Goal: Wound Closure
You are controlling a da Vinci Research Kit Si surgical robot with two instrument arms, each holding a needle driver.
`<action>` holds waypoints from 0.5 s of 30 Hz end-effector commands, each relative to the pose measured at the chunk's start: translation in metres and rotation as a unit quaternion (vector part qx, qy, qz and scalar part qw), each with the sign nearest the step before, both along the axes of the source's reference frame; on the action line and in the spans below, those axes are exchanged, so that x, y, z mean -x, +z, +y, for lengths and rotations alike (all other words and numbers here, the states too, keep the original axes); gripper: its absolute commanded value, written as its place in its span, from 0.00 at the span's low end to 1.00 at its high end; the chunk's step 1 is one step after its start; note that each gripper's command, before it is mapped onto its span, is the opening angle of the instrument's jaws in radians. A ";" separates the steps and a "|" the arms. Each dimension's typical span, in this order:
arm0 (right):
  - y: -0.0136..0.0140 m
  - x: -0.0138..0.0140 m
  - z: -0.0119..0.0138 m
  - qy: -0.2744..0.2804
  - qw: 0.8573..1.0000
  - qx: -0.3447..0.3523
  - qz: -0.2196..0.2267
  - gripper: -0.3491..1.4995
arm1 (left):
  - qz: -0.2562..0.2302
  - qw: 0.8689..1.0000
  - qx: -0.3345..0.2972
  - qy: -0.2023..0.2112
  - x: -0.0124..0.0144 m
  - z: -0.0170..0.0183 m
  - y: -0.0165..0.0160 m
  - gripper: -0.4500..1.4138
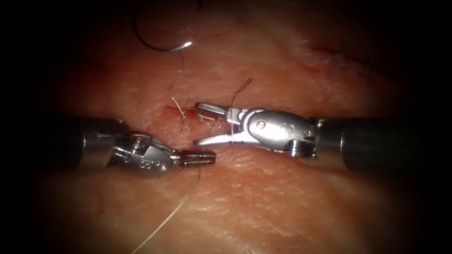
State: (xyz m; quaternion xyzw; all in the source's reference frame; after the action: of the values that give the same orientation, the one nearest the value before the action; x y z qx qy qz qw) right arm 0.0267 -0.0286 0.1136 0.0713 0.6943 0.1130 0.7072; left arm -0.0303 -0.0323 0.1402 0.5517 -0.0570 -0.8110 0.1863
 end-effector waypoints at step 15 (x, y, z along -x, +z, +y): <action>0.0041 -0.0030 -0.0016 0.009 0.998 0.011 -0.064 0.56 | -0.005 1.000 -0.020 0.001 0.0013 -0.0010 -0.0053 0.00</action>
State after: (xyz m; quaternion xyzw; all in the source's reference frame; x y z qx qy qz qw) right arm 0.0290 -0.0300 0.1172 0.0493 0.6466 0.1153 0.7525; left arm -0.0312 -0.0330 0.1336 0.5598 -0.0423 -0.8084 0.1770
